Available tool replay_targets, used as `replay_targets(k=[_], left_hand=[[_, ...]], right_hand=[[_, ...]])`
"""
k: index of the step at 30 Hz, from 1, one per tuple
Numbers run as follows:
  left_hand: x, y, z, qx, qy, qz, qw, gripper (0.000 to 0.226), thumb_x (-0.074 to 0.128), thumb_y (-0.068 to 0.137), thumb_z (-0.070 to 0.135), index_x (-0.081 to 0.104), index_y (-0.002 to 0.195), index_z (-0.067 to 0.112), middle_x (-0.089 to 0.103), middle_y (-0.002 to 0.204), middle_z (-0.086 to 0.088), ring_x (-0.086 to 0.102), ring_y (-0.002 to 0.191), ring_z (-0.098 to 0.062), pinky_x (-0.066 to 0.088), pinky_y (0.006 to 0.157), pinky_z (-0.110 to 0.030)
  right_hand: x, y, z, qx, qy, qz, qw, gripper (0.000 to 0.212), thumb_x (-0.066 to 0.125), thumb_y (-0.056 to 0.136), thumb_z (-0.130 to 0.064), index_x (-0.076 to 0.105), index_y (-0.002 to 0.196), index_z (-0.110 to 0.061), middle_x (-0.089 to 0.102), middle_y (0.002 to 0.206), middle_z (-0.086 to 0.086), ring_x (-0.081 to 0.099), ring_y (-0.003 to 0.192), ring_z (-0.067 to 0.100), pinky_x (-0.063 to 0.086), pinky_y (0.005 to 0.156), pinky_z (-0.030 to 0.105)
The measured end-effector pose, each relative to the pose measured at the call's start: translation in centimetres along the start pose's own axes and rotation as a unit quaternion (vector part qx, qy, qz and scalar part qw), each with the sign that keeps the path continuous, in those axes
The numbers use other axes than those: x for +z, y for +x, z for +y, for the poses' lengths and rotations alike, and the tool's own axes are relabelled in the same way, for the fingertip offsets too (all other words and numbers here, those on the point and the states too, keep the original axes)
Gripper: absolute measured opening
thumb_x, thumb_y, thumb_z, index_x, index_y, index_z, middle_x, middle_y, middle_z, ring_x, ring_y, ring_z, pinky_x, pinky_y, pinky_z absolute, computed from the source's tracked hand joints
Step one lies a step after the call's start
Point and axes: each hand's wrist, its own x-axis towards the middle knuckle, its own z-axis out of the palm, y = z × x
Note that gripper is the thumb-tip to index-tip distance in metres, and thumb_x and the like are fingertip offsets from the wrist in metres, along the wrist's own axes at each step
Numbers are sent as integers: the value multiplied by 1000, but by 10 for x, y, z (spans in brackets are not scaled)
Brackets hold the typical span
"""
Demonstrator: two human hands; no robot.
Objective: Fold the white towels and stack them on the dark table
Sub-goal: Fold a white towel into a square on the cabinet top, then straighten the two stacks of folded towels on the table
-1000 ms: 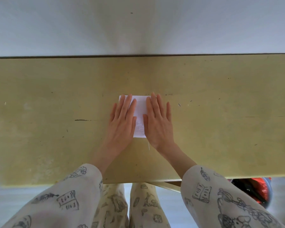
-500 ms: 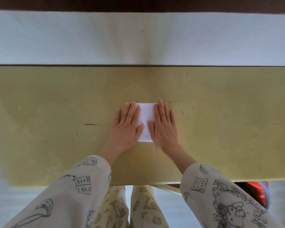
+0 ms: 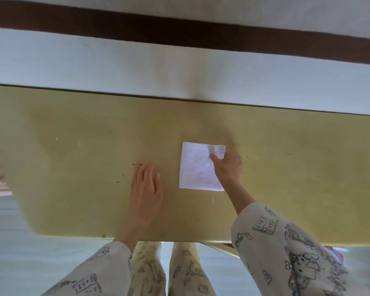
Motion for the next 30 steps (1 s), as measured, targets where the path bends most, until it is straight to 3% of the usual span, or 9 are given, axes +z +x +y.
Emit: replay_targets(k=[2, 4, 10, 13, 17, 20, 22, 25, 30], left_hand=[[-5, -3, -6, -29, -29, 9, 999, 36, 33, 98, 16, 44, 130, 4, 41, 141, -10, 13, 142, -23, 14, 113, -31], [-9, -7, -11, -46, -39, 2, 998, 34, 34, 98, 15, 44, 130, 5, 40, 141, -8, 15, 142, -23, 15, 113, -31], [-29, -22, -19, -70, -71, -34, 994, 37, 37, 97, 14, 37, 134, 13, 41, 134, -5, 46, 117, -22, 36, 95, -30], [-35, -27, -23, -102, -76, -39, 991, 42, 35, 96, 12, 34, 138, 17, 38, 140, 0, 44, 121, -18, 31, 92, -23], [-40, -42, -27, -124, -91, -9, 988, 40, 40, 94, 9, 42, 134, 12, 48, 135, -5, 49, 121, -22, 36, 99, -30], [-46, -64, -24, -154, -124, 24, 980, 35, 43, 93, 9, 48, 128, 12, 56, 126, -4, 55, 113, -21, 39, 93, -27], [-57, -84, -20, -176, -153, 52, 971, 33, 43, 94, 9, 49, 127, 12, 58, 122, -4, 56, 109, -20, 39, 88, -23], [-80, -118, -20, -201, -190, 121, 953, 31, 43, 94, 8, 48, 125, 9, 61, 115, -6, 58, 105, -21, 37, 82, -20], [-129, -194, -36, -251, -212, 269, 905, 29, 43, 96, 13, 51, 124, 11, 62, 112, -1, 57, 96, -14, 35, 79, -14]], right_hand=[[2, 0, -6, 17, -7, -16, 1000, 42, 63, 80, -46, 57, 90, -6, 57, 101, 9, 55, 94, 27, 44, 84, 41], [3, -4, -11, 34, -20, -37, 999, 50, 63, 82, -45, 58, 110, -5, 57, 114, 9, 54, 107, 29, 44, 90, 42], [12, -35, -26, -17, -65, -38, 997, 41, 56, 89, -34, 51, 120, -8, 44, 126, 9, 39, 119, 26, 33, 94, 38], [18, -45, -27, -64, -69, -39, 995, 33, 53, 90, -31, 52, 114, -8, 51, 118, 8, 46, 113, 27, 36, 93, 37], [2, -54, -33, -34, 75, -101, 991, 19, 55, 89, -23, 56, 94, -5, 64, 98, 10, 60, 94, 31, 48, 76, 36], [-19, -70, -40, -46, 142, -153, 977, 21, 58, 87, -14, 58, 99, 3, 65, 95, 13, 62, 94, 32, 50, 82, 40], [-27, -86, -49, -107, 116, -180, 971, 16, 58, 88, -16, 60, 98, -3, 61, 85, 12, 59, 84, 30, 48, 71, 34], [-33, -121, -60, -225, 46, -201, 952, 17, 56, 89, -18, 52, 76, -6, 47, 68, 4, 45, 62, 17, 32, 51, 25], [-23, -204, -81, -409, -54, -222, 884, 31, 57, 86, -23, 45, 60, -11, 42, 58, 1, 41, 60, 21, 29, 55, 31]])
